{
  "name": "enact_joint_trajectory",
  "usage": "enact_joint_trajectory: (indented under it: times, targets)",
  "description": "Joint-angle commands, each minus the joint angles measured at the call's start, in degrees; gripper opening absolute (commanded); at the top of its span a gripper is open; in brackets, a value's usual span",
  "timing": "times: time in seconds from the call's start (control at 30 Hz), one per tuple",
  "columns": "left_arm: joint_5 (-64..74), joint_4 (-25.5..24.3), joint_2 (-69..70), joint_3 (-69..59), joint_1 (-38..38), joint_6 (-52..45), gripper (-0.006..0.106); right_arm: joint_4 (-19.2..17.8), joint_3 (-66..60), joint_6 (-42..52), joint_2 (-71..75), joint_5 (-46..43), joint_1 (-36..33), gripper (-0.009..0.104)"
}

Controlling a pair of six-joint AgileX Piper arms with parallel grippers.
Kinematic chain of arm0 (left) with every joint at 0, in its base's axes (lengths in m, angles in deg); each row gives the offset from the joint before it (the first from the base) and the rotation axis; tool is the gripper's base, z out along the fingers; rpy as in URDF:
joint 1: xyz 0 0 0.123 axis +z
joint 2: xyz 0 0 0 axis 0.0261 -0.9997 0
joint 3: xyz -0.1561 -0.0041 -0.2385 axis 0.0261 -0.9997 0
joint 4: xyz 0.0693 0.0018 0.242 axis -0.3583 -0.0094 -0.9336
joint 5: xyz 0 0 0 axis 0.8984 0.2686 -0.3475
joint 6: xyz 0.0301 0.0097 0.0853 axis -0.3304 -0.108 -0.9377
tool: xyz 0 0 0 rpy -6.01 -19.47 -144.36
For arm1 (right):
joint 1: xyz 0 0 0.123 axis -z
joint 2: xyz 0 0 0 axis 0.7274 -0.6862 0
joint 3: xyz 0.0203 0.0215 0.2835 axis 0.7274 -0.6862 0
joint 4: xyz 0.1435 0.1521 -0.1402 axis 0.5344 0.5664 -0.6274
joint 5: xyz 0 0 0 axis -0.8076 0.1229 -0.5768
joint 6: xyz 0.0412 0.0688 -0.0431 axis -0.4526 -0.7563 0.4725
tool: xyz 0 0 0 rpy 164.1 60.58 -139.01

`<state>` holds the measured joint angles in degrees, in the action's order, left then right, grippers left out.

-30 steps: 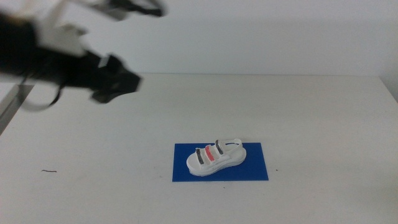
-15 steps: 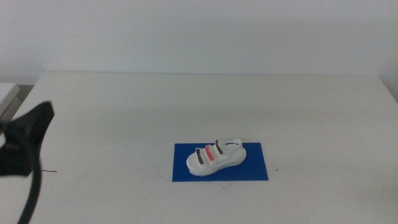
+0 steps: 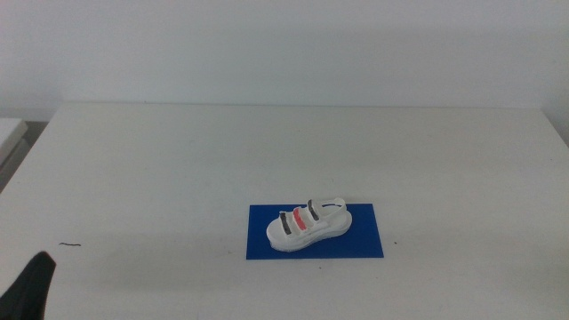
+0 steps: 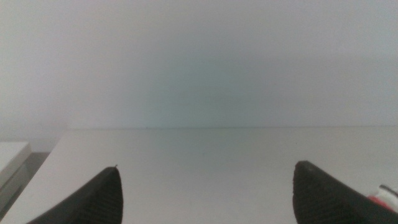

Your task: Use one arm to grab the shoe from the table and place it on the mat.

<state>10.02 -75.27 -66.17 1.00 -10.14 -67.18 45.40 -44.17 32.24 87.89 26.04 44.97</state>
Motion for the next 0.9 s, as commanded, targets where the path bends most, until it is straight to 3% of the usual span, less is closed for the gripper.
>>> enact_joint_trajectory:
  times: [0.0, 0.43, 0.87]
  targets:
    - [3.9, -0.1, 1.6, -0.4, 0.2, 0.9, 0.094, -0.3, -0.1, 0.2, 0.3, -0.5, 0.0, 0.079]
    - [5.1, 1.6, 1.6, -0.4, 0.2, 0.9, 0.094, -0.3, -0.1, 0.2, 0.3, -0.5, 0.0, 0.079]
    - [5.1, 1.5, 1.6, -0.4, 6.3, 0.9, 0.094, -0.3, -0.1, 0.2, 0.3, -0.5, 0.0, 0.079]
